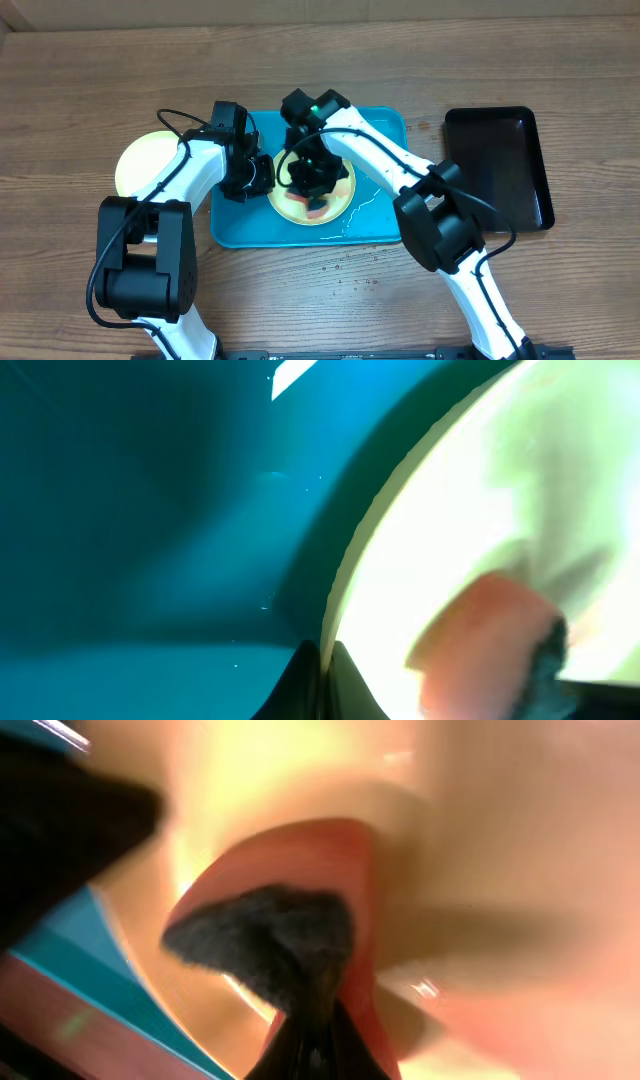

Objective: Clean dirty plates on tray and stack at the side
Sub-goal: 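Lower the sponge onto the yellow plate and scrub it with the right gripper, then lift the yellow plate with the left gripper and stack it on the left pile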

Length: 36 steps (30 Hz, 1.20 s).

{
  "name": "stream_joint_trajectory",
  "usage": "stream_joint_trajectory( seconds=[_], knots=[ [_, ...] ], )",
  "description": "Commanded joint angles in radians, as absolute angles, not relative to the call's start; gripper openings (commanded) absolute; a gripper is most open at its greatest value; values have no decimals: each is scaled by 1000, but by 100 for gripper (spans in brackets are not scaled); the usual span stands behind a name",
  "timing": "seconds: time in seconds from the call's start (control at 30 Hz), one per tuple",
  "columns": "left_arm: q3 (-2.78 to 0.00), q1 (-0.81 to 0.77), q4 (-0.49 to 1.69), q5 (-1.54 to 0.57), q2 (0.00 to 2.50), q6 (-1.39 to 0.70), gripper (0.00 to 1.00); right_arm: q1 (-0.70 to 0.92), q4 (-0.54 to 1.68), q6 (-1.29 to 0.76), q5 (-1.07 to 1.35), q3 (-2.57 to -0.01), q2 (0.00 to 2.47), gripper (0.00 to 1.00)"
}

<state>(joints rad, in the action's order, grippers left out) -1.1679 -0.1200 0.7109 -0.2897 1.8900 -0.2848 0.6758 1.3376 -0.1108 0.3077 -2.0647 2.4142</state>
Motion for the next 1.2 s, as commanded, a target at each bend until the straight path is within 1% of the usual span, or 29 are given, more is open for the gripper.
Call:
stream_joint_trajectory(
  seconds=[0.0,0.13,0.23,0.37,0.6,0.7,0.87,1.03,1.17],
  knots=[
    [-1170,-123,710,-308,1900,-265,4,625,1379,-101,127,-2083,2431,4],
    [-1170,-123,710,-307,1900,-253,4,577,1390,-138,2,-2084,2431,4],
    [-1170,-123,710,-303,1900,-238,4,544,1380,-160,-27,-2093,2426,4],
    [-1170,-123,708,-278,1900,-238,4,516,1363,-160,21,-2135,2407,4],
    [-1176,-123,704,-252,1900,-223,4,516,1370,-148,215,-2277,2361,4],
    [-1206,-123,738,-251,1900,-196,4,512,1399,-148,281,-2349,2338,4],
    [-1299,-125,835,-201,1895,-160,4,484,1473,-149,293,-2451,2280,4],
    [-1374,-125,895,-125,1853,-152,4,422,1522,-149,289,-2463,2195,4],
    [-1392,-130,905,-60,1779,-148,4,356,1569,-153,249,-2463,2173,4]
  ],
)
